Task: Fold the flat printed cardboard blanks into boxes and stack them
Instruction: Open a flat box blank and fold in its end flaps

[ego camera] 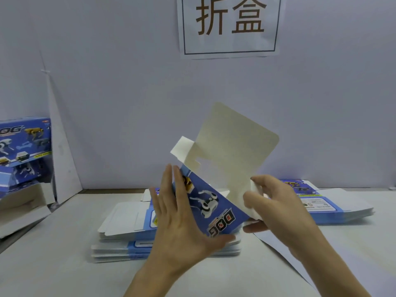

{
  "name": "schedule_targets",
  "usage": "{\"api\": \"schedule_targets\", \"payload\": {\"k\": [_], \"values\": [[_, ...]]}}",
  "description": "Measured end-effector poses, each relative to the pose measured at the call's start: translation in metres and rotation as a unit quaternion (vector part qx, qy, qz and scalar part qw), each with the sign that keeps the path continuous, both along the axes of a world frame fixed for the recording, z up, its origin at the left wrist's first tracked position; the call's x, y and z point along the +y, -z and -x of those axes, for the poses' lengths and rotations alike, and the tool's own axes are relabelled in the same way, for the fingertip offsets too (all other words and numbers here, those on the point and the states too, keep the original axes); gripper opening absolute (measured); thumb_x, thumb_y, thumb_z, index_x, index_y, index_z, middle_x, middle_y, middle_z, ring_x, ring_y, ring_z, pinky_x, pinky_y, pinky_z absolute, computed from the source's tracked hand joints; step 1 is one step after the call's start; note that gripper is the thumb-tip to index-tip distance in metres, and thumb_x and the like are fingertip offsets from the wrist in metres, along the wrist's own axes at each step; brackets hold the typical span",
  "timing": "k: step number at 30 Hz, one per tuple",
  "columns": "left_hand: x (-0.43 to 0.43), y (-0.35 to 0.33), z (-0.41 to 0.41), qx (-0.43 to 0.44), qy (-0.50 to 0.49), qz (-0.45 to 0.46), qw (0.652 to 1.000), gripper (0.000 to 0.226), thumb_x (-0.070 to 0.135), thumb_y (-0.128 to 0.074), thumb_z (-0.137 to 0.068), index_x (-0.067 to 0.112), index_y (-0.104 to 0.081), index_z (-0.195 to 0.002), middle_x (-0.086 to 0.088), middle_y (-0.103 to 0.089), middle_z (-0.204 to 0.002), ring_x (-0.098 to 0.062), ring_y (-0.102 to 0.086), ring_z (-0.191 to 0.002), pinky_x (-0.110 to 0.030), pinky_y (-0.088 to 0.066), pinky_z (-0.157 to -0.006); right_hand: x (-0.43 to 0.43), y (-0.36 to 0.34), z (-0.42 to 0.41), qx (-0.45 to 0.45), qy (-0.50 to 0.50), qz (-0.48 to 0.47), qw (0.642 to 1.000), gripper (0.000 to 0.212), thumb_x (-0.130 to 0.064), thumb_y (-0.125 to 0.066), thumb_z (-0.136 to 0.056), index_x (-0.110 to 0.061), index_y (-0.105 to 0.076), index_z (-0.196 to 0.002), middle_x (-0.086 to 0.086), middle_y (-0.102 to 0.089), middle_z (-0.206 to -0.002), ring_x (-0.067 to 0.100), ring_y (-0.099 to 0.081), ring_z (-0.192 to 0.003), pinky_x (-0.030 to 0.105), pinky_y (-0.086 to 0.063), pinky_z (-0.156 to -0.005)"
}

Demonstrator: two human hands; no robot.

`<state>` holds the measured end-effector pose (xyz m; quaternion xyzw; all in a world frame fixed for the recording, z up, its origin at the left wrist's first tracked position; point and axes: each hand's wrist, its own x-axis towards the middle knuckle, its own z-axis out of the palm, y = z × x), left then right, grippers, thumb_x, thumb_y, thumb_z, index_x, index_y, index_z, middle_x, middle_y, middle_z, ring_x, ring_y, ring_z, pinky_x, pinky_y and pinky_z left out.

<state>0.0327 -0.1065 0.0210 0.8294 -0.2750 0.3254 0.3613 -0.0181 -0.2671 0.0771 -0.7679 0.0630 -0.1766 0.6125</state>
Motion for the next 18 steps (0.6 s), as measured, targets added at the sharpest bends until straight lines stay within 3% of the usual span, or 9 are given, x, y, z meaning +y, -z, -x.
{"api": "schedule_targets", "payload": {"k": [2, 4, 7, 9, 12, 14, 16, 18], "values": [[0.005, 0.001, -0.004, 0.002, 0.029, 0.025, 0.999, 0.142, 0.067, -0.075, -0.045, 0.047, 0.029, -0.140, 0.016, -0.013, -0.143, -0.003, -0.025, -0.129, -0.028, -0.036, -0.108, -0.006, 0.001, -0.003, -0.007, 0.011, 0.041, 0.999, 0.013, -0.023, -0.062, -0.082, -0.022, -0.061, -0.095, -0.006, -0.063, -0.095, 0.012, -0.066, -0.080, 0.030, -0.057, -0.064], [0.015, -0.003, -0.007, 0.024, 0.081, 0.040, 0.996, 0.141, 0.065, -0.077, -0.043, 0.054, 0.026, -0.138, 0.029, -0.013, -0.133, 0.003, -0.033, -0.124, -0.005, -0.039, -0.091, -0.014, -0.002, -0.002, -0.058, 0.042, 0.067, 0.995, 0.021, -0.041, -0.063, -0.084, -0.020, -0.067, -0.083, -0.011, -0.067, -0.082, 0.002, -0.062, -0.077, 0.017, -0.049, -0.066], [0.029, -0.009, -0.013, 0.009, 0.146, 0.030, 0.989, 0.141, 0.059, -0.082, -0.044, 0.053, 0.020, -0.141, 0.033, -0.016, -0.134, 0.007, -0.040, -0.121, 0.002, -0.038, -0.084, -0.024, -0.011, 0.000, -0.220, 0.041, -0.019, 0.974, 0.019, -0.039, -0.066, -0.077, -0.022, -0.072, -0.084, -0.011, -0.072, -0.080, 0.004, -0.065, -0.073, 0.014, -0.049, -0.064], [0.033, -0.013, -0.013, -0.013, 0.157, 0.020, 0.987, 0.140, 0.058, -0.082, -0.046, 0.048, 0.017, -0.145, 0.030, -0.020, -0.134, 0.009, -0.041, -0.118, 0.003, -0.036, -0.085, -0.029, -0.011, -0.001, -0.254, 0.021, -0.082, 0.963, 0.017, -0.035, -0.069, -0.070, -0.025, -0.075, -0.083, -0.007, -0.073, -0.078, 0.007, -0.064, -0.070, 0.015, -0.050, -0.063], [0.036, -0.016, -0.010, -0.040, 0.152, -0.007, 0.988, 0.138, 0.055, -0.080, -0.048, 0.041, 0.015, -0.148, 0.025, -0.021, -0.134, 0.009, -0.042, -0.116, 0.001, -0.038, -0.085, -0.038, 0.001, -0.015, -0.185, -0.032, -0.229, 0.955, 0.036, -0.029, -0.072, -0.066, -0.013, -0.072, -0.099, 0.002, -0.074, -0.093, 0.014, -0.067, -0.083, 0.024, -0.055, -0.073], [0.037, -0.017, -0.007, -0.048, 0.149, -0.025, 0.987, 0.136, 0.056, -0.079, -0.050, 0.042, 0.014, -0.148, 0.024, -0.020, -0.134, 0.000, -0.046, -0.116, -0.008, -0.047, -0.083, -0.038, 0.010, -0.023, -0.100, -0.060, -0.340, 0.933, 0.048, -0.024, -0.071, -0.068, -0.007, -0.066, -0.112, 0.009, -0.073, -0.104, 0.021, -0.070, -0.088, 0.035, -0.057, -0.076], [0.036, -0.016, -0.004, -0.050, 0.153, -0.043, 0.986, 0.134, 0.058, -0.078, -0.051, 0.042, 0.014, -0.148, 0.020, -0.018, -0.136, -0.014, -0.047, -0.119, -0.022, -0.053, -0.086, -0.038, 0.019, -0.029, -0.008, -0.081, -0.435, 0.897, 0.040, -0.022, -0.071, -0.070, -0.004, -0.068, -0.106, 0.014, -0.074, -0.097, 0.027, -0.072, -0.078, 0.037, -0.059, -0.065], [0.032, -0.014, -0.001, -0.049, 0.160, -0.050, 0.985, 0.134, 0.060, -0.078, -0.052, 0.044, 0.015, -0.147, 0.016, -0.018, -0.138, -0.018, -0.045, -0.122, -0.029, -0.054, -0.089, -0.032, 0.025, -0.035, 0.102, -0.103, -0.468, 0.872, 0.024, -0.019, -0.072, -0.071, 0.000, -0.072, -0.087, 0.017, -0.072, -0.078, 0.030, -0.069, -0.060, 0.039, -0.058, -0.057]]}}
